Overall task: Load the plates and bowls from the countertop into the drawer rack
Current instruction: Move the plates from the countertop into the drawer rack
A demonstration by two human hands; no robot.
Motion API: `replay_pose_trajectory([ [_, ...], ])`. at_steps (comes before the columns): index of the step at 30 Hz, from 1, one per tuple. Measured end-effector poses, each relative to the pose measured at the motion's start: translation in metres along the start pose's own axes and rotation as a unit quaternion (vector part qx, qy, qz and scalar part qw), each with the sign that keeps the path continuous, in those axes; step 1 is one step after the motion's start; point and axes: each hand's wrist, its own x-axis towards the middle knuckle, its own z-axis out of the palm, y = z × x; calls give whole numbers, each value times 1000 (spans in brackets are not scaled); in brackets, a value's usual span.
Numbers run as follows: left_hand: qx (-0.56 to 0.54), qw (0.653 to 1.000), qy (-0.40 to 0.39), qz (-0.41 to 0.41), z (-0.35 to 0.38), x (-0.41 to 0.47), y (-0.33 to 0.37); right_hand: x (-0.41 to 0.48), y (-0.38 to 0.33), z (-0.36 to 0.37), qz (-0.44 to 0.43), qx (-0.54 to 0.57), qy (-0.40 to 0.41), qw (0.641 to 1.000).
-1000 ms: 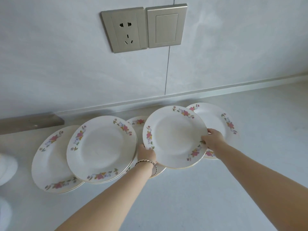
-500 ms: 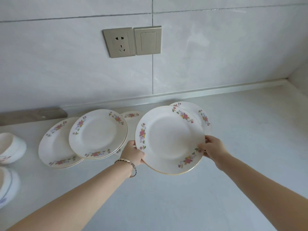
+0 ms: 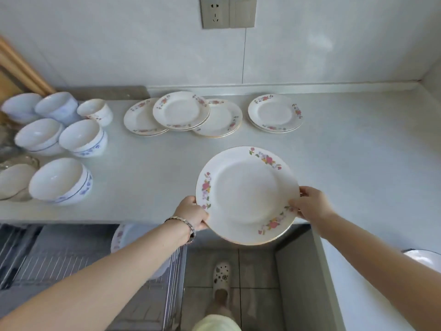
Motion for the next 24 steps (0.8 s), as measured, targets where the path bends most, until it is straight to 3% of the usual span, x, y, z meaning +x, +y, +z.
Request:
replay_pose_trajectory([
  [7, 40, 996, 30, -74, -81, -51, -72, -78, 50, 62, 43, -3, -89, 995],
  [17, 71, 986, 54, -140, -240, -18, -138, -117, 84, 226, 56, -83, -151, 984],
  [24, 117, 973, 28, -199, -349, 47, -160, -116, 103, 369, 182, -60, -149, 970],
])
